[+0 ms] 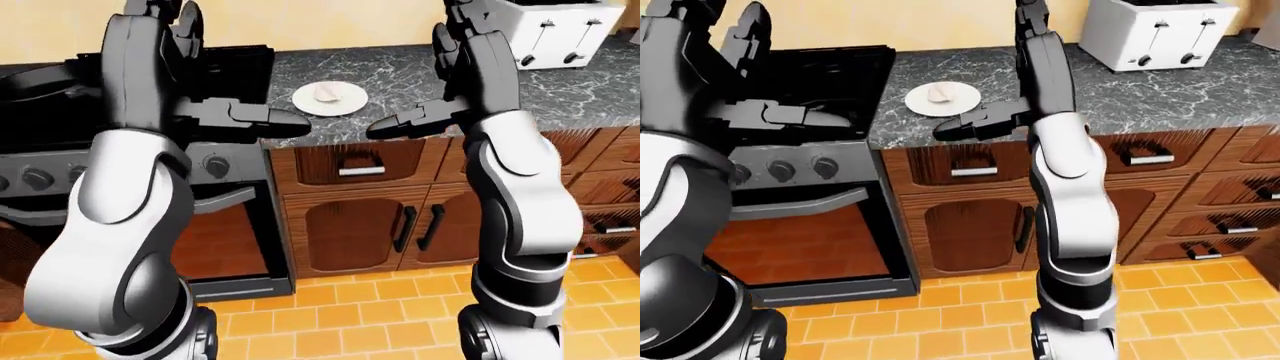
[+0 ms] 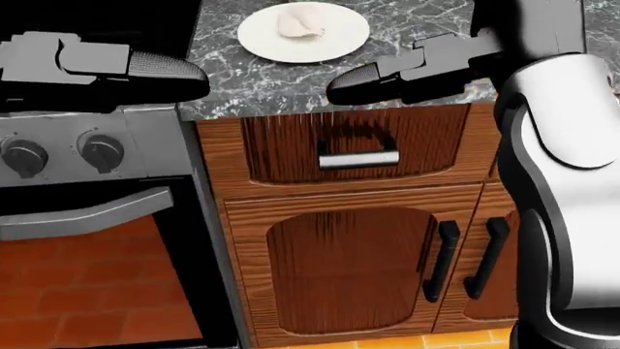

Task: Pick the chicken breast from the plate and place it in the pan.

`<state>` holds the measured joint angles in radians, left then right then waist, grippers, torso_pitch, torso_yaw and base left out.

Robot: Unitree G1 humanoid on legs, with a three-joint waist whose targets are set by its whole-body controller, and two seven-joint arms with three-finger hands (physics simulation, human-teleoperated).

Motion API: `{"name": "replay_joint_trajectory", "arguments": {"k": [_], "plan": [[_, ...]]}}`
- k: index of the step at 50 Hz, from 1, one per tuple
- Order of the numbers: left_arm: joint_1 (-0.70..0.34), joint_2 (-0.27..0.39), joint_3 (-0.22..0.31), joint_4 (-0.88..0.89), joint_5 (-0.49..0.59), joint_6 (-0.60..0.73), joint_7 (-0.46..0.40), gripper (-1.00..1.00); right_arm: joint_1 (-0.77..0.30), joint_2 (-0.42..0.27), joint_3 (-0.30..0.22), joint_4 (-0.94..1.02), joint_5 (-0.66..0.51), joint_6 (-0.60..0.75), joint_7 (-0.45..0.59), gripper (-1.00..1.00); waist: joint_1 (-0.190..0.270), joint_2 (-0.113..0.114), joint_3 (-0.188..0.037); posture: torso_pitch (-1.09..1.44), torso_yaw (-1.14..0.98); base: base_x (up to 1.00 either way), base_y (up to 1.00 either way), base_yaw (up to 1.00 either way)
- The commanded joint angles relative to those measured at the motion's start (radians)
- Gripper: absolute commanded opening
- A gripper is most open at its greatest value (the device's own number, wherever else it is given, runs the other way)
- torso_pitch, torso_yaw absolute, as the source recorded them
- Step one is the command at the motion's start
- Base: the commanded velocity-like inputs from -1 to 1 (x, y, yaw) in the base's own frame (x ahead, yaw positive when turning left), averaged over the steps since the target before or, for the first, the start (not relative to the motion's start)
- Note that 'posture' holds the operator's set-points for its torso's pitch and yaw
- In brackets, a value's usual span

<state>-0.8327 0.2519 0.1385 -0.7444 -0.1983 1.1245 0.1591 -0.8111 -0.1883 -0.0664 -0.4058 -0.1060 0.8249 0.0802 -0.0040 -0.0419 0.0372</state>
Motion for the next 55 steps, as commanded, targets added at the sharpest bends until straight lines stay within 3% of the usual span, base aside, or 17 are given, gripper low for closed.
{"name": "replay_joint_trajectory", "arguments": {"k": [1, 6, 7, 9, 10, 15, 18, 19, 25, 35, 36, 39, 46, 48, 50, 51, 55], "plan": [[-0.029, 0.010, 0.018, -0.018, 0.013, -0.039, 0.004, 1.00, -0.037, 0.000, 0.001, -0.034, -0.012, -0.039, 0.004, 1.00, 0.002, -0.007, -0.017, 0.00, 0.00, 0.30, 0.66, 0.00], [-0.030, 0.011, 0.020, -0.019, 0.013, -0.037, 0.003, 1.00, -0.038, 0.010, -0.003, -0.039, -0.016, -0.035, 0.010, 1.00, -0.007, 0.030, -0.005, 0.00, 0.00, 0.19, 0.49, 0.00], [-0.030, 0.011, 0.021, -0.019, 0.013, -0.038, 0.003, 1.00, -0.038, 0.010, -0.004, -0.039, -0.016, -0.037, 0.011, 1.00, -0.015, 0.070, -0.021, 0.00, 0.00, 0.00, 0.00, 0.00], [-0.030, 0.011, 0.022, -0.020, 0.012, -0.037, 0.003, 1.00, -0.038, 0.011, -0.007, -0.041, -0.013, -0.035, 0.010, 1.00, 0.006, 0.151, -0.006, 0.00, 0.00, 0.00, 0.00, 0.00], [-0.030, 0.009, 0.019, -0.021, 0.013, -0.036, 0.005, 1.00, -0.039, 0.012, -0.007, -0.043, -0.012, -0.034, 0.010, 1.00, -0.004, 0.103, 0.015, 0.00, 0.00, 0.00, 0.00, 0.00], [-0.029, 0.008, 0.014, -0.022, 0.016, -0.035, 0.004, 1.00, -0.039, 0.010, -0.007, -0.042, -0.011, -0.035, 0.008, 1.00, 0.005, 0.051, 0.020, 0.00, 0.00, 0.00, 0.00, 0.00], [-0.029, 0.008, 0.013, -0.024, 0.019, -0.034, 0.002, 1.00, -0.037, 0.009, -0.009, -0.039, -0.009, -0.039, 0.007, 1.00, 0.016, -0.003, 0.019, 0.00, 0.00, 0.00, 0.00, 0.00], [-0.029, 0.008, 0.013, -0.023, 0.020, -0.035, 0.001, 1.00, -0.035, 0.010, -0.010, -0.037, -0.007, -0.043, 0.007, 1.00, 0.017, 0.016, 0.019, 0.00, 0.00, 0.00, 0.00, 0.00], [-0.025, 0.005, 0.007, -0.017, 0.031, -0.042, -0.005, 1.00, -0.036, 0.010, -0.010, -0.037, -0.002, -0.049, -0.001, 1.00, 0.013, 0.038, -0.007, 0.00, 0.00, 0.00, 0.00, 0.00], [-0.024, 0.000, 0.002, -0.018, 0.050, -0.042, -0.017, 1.00, -0.034, 0.007, -0.006, -0.035, -0.002, -0.048, 0.000, 1.00, 0.004, 0.046, -0.015, 0.00, 0.00, 0.00, 0.00, 0.00], [-0.024, 0.000, 0.001, -0.017, 0.052, -0.042, -0.018, 1.00, -0.034, 0.006, -0.007, -0.032, -0.004, -0.049, -0.002, 1.00, 0.005, 0.052, -0.044, 0.00, 0.00, 0.12, 0.02, 0.00], [-0.024, -0.003, -0.001, -0.018, 0.057, -0.042, -0.022, 1.00, -0.033, 0.007, -0.005, -0.032, -0.006, -0.056, 0.002, 1.00, 0.005, 0.041, 0.028, 0.00, 0.00, 0.45, 0.18, 0.00], [-0.026, -0.013, -0.001, -0.017, 0.062, -0.048, -0.029, 1.00, -0.033, 0.011, -0.005, -0.028, -0.009, -0.046, 0.000, 1.00, -0.011, 0.030, 0.024, 0.00, 0.00, 0.56, 0.24, 0.00], [-0.027, -0.015, -0.002, -0.019, 0.062, -0.046, -0.028, 1.00, -0.033, 0.015, -0.005, -0.036, -0.004, -0.046, 0.001, 1.00, -0.023, 0.060, -0.005, 0.00, 0.00, 0.00, 0.00, 0.00], [-0.026, -0.015, -0.002, -0.018, 0.062, -0.047, -0.028, 1.00, -0.032, 0.015, -0.010, -0.035, 0.000, -0.047, 0.000, 1.00, -0.013, 0.110, -0.009, 0.00, 0.00, 0.00, 0.00, 0.00], [-0.026, -0.016, -0.003, -0.018, 0.062, -0.047, -0.028, 1.00, -0.032, 0.015, -0.012, -0.036, 0.002, -0.047, -0.001, 1.00, -0.016, 0.090, 0.018, 0.00, 0.00, 0.00, 0.00, 0.00], [-0.026, -0.016, -0.003, -0.018, 0.063, -0.047, -0.028, 1.00, -0.034, 0.013, -0.010, -0.039, 0.006, -0.043, -0.002, 1.00, 0.002, 0.037, 0.021, 0.00, 0.00, 0.00, 0.00, 0.00]]}}
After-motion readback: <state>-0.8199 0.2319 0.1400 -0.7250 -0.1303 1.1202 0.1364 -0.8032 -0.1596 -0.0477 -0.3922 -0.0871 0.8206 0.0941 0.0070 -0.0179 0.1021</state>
